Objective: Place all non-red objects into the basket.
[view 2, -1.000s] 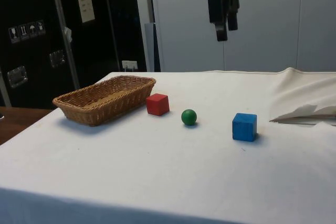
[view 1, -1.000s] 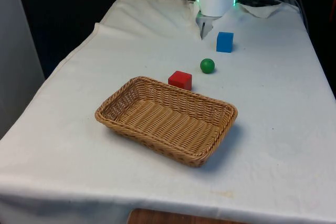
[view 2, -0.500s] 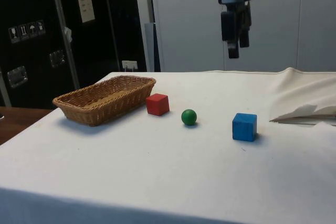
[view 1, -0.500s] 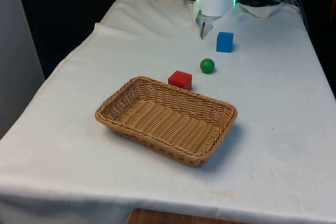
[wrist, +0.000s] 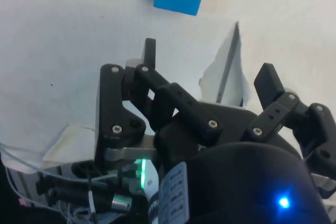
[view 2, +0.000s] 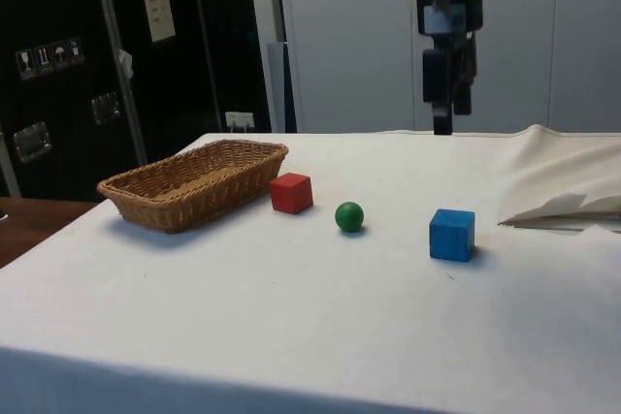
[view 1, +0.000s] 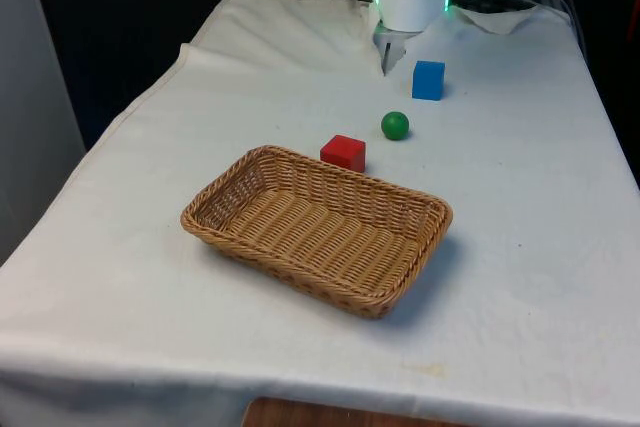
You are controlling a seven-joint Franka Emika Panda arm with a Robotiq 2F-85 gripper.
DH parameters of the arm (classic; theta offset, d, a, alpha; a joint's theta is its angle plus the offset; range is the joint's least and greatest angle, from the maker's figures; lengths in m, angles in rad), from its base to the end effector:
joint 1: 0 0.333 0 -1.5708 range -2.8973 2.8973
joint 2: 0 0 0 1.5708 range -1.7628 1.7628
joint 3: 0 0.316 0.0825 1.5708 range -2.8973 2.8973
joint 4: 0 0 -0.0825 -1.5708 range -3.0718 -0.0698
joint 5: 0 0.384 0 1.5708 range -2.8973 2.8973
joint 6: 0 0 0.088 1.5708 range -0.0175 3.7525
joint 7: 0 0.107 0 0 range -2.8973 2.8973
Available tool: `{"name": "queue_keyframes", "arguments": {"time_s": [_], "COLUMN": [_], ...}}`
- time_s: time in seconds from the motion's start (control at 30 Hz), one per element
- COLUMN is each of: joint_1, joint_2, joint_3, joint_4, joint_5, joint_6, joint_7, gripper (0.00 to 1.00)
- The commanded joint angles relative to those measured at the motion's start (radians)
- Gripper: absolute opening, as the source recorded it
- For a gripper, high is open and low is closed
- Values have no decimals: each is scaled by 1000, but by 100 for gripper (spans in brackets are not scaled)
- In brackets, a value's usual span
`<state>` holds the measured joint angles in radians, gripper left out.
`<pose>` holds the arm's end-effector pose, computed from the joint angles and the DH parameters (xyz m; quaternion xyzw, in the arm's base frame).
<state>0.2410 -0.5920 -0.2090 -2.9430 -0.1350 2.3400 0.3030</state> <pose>0.3092 0.0202 0.3186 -0.9975 0.0701 0.0095 0.0084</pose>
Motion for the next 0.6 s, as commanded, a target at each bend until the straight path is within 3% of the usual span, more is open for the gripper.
{"name": "queue_keyframes", "arguments": {"time_s": [0.0, 0.07, 0.1, 0.13, 0.37, 0.4, 0.43, 0.47, 0.57], "joint_1": [5, 6, 0, 6, 9, 0, 0, 9, 9], "joint_2": [-7, -6, 0, -6, 0, 1, 1, 2, 2], "joint_3": [-8, -8, 0, -8, -9, 0, 0, -9, -8], "joint_4": [-15, -33, -19, -33, -86, -78, -84, -94, -95], "joint_5": [12, 25, 14, 25, 56, 45, 49, 64, 65], "joint_6": [20, 46, 26, 46, 138, 118, 129, 158, 160], "joint_7": [-5, -11, -6, -11, -30, -23, -26, -35, -35], "gripper": [100, 100, 100, 100, 100, 100, 100, 100, 100]}}
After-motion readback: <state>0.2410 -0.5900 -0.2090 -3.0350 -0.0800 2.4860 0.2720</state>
